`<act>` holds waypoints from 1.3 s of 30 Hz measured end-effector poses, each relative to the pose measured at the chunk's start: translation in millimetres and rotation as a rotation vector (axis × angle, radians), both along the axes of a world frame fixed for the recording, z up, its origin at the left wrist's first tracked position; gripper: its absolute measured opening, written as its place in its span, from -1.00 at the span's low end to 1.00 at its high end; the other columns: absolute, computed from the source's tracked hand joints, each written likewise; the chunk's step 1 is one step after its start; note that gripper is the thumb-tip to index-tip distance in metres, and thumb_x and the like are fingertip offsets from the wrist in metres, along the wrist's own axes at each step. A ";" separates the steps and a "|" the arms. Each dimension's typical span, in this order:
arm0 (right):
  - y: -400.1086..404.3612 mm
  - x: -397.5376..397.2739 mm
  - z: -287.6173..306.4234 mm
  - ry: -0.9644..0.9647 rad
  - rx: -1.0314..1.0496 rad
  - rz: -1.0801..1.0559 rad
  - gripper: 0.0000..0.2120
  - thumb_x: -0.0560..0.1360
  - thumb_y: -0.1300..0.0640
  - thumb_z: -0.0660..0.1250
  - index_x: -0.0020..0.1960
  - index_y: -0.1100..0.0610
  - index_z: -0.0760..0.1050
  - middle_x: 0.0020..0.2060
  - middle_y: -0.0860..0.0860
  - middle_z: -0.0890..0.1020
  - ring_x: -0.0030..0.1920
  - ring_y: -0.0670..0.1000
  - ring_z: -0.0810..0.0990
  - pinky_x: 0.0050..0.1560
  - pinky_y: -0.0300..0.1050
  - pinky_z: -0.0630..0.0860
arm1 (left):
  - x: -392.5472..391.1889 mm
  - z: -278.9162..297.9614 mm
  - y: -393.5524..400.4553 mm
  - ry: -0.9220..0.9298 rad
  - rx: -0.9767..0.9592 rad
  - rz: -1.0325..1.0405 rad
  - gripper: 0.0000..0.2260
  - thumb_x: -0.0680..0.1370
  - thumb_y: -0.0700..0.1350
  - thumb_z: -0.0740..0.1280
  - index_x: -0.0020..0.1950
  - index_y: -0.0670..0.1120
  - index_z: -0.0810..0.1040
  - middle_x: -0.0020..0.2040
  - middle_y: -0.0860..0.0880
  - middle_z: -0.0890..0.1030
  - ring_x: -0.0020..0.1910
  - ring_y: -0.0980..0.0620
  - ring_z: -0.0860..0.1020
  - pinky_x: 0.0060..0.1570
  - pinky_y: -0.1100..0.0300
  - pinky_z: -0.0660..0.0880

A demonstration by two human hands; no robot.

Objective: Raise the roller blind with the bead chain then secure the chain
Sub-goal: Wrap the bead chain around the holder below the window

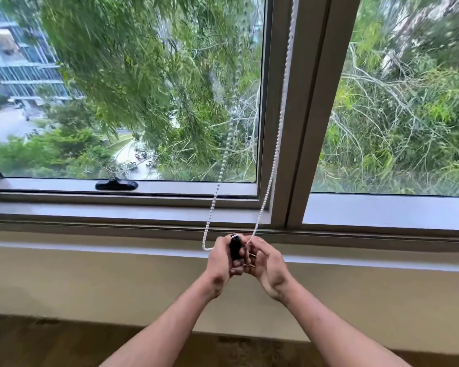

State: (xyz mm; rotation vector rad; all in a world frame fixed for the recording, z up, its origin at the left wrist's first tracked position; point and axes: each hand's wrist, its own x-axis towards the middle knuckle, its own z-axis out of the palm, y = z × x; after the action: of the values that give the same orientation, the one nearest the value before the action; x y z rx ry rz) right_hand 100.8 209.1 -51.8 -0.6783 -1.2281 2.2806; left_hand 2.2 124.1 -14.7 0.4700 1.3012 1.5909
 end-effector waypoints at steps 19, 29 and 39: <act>-1.4 -49.7 -29.4 -0.718 1.271 -0.032 -0.70 0.56 0.14 0.31 0.23 -0.08 0.65 0.22 -0.20 0.64 0.22 -0.12 0.60 0.22 -0.19 0.52 | -49.0 -3.8 -39.5 0.048 -0.006 0.135 -0.69 0.58 -0.09 -0.06 -0.13 -0.08 0.46 -0.34 0.00 0.37 -0.46 0.09 0.17 -0.52 0.30 0.06; 4.4 -68.4 -37.9 -0.852 1.735 0.195 -0.48 0.58 0.28 0.20 0.45 -0.12 0.46 0.38 -0.09 0.51 0.31 0.08 0.47 0.08 0.01 0.59 | -68.4 -7.9 -45.1 0.076 -0.008 0.142 -0.68 0.59 -0.08 -0.03 -0.14 -0.07 0.49 -0.34 0.00 0.37 -0.44 0.08 0.17 -0.49 0.26 0.05; 15.9 -66.2 -49.6 -0.793 1.772 0.078 -0.74 0.56 0.21 0.31 0.20 -0.03 0.59 0.11 -0.07 0.62 0.14 0.07 0.55 -0.27 -0.05 0.56 | -69.9 -12.3 -37.5 0.131 0.015 0.135 -0.71 0.55 -0.02 0.02 -0.16 -0.06 0.50 -0.37 0.01 0.38 -0.46 0.09 0.18 -0.52 0.29 0.10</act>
State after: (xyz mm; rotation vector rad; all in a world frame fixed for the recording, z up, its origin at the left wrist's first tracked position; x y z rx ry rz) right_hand 34.6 225.0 -101.4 -0.6672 -2.7823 0.1614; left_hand -67.6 86.7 -27.0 0.5116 1.4466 1.7062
